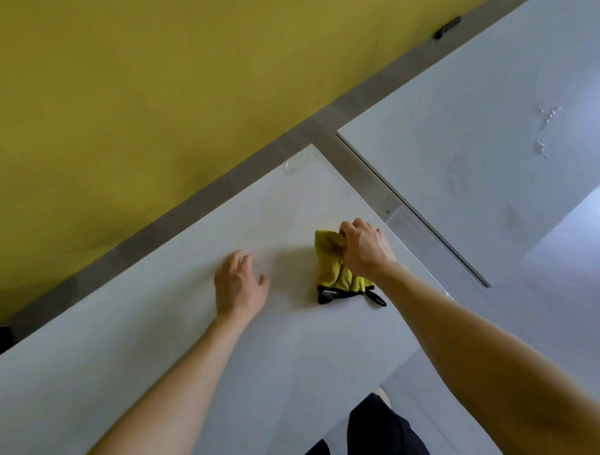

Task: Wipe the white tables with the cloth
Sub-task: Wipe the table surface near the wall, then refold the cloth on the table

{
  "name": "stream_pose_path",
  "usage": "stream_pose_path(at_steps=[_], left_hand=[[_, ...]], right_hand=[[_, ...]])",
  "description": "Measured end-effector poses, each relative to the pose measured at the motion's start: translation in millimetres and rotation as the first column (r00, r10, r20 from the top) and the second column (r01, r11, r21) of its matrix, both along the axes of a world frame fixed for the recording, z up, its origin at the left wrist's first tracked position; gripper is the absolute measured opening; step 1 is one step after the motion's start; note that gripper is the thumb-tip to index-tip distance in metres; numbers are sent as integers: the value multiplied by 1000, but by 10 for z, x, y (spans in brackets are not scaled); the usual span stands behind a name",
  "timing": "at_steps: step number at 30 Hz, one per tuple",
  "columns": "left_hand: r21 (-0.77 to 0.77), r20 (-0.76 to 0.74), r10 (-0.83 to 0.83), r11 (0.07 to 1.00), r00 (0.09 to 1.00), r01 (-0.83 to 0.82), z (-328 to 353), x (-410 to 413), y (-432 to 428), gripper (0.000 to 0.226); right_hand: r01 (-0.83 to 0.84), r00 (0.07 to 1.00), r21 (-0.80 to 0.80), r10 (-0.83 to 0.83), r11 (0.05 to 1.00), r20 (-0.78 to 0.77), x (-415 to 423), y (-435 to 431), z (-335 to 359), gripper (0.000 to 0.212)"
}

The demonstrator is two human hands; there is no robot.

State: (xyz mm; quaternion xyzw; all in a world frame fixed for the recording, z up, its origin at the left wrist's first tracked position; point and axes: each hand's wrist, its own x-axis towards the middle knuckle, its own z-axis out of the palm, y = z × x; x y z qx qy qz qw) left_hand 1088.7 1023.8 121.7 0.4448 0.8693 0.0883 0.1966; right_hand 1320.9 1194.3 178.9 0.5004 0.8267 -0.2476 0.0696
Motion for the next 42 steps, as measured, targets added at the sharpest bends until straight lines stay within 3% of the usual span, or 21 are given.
stream_pose_path(at_steps=[3,6,8,9,11,13,16,18,21,25,27,30,34,38,42], left_hand=[[61,279,-81,996,957,66,370,384,-137,48],[154,441,-156,983,884,97,663,809,-26,85],[230,495,-255,960,831,157,846,1058,159,96],[260,492,-324,940,808,219,955,1177,259,88],[310,505,-425,902,751,302,1136,1396,423,52],[347,560,-460,885,689,309,1305,1608,550,21],[396,628,-476,876,615,274,1457,1898,687,16],[401,669,-477,877,570,263,1499,2084,743,21],[363,754,-396,916,523,171,1537,2337,836,32],[139,893,-207,971,399,194,1418,2655,1045,55],[36,842,-174,963,511,269,1273,2873,1159,63],[-58,717,-161,956,678,288,1108,3294,1322,56],[-43,665,-182,959,724,281,1119,3801,1637,52],[-82,683,-66,983,728,166,1125,3913,1939,64],[-249,498,-81,940,864,232,1025,3742,1903,63]], right_hand=[[107,979,21,-102,994,-174,225,-303,244,33],[175,950,60,-152,983,-271,587,-624,577,36],[158,934,83,-122,984,-337,857,-806,834,34],[144,925,108,-95,984,-367,992,-872,961,34],[160,903,159,-80,974,-422,1242,-929,1167,38],[269,857,157,-161,950,-489,1473,-876,1324,47],[384,789,-23,-341,923,-511,1806,-691,1518,68],[324,835,-82,-325,943,-443,2010,-565,1587,57],[266,880,-101,-284,959,-380,2253,-420,1589,18],[351,791,-173,-390,920,-470,2606,-180,1365,11],[358,778,-264,-442,896,-447,2850,-32,1199,11],[317,827,-322,-426,892,-366,3282,205,987,11],[331,802,-349,-456,877,-386,3746,733,929,12],[418,739,-273,-500,866,-452,3778,1597,762,61],[279,925,-90,-293,956,-242,3692,1882,172,78]])
